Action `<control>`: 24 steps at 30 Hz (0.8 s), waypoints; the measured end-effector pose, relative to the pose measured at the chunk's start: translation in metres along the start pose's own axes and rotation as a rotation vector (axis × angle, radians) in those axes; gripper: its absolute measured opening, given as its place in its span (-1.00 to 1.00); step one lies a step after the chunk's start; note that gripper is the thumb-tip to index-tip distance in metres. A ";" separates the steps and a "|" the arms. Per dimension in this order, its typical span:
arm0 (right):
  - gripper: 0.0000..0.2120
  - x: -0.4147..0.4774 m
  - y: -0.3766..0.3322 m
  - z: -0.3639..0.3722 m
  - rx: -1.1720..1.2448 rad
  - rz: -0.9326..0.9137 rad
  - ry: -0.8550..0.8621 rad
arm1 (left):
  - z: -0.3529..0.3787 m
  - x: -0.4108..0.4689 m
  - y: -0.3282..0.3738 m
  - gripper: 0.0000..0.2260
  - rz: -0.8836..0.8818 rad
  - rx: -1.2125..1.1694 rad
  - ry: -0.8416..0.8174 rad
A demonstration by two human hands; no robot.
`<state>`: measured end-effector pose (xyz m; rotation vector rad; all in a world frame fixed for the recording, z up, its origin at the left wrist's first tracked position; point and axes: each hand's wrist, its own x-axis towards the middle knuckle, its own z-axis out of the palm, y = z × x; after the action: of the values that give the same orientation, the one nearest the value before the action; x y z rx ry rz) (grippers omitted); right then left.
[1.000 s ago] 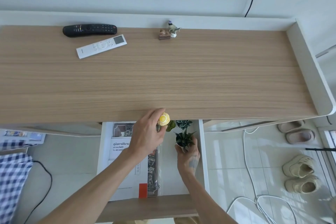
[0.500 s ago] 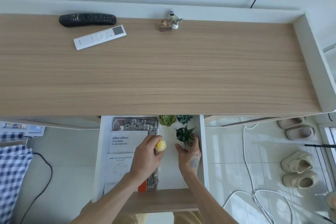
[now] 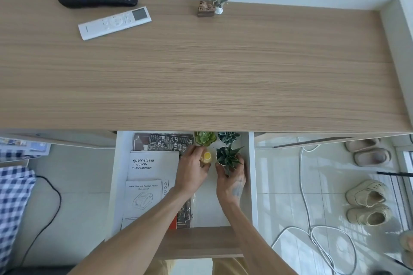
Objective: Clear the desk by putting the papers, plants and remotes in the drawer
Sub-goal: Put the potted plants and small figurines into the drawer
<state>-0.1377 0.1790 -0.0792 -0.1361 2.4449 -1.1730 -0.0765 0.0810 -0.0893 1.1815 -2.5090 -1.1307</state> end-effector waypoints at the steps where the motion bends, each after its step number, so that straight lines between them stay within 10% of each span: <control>1: -0.43 0.001 0.000 0.000 0.002 0.000 0.002 | 0.001 0.002 0.000 -0.66 0.004 0.003 -0.003; 14: -0.33 -0.029 0.000 -0.027 -0.242 0.095 -0.222 | -0.022 -0.022 0.002 -0.46 -0.037 0.140 -0.104; 24: -0.62 -0.054 -0.029 -0.067 -0.622 -0.036 -0.443 | -0.082 -0.072 0.016 -0.83 -0.044 0.285 -0.250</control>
<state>-0.1191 0.2230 -0.0022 -0.5561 2.3109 -0.3026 -0.0030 0.0915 -0.0081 1.2326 -2.9271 -1.0106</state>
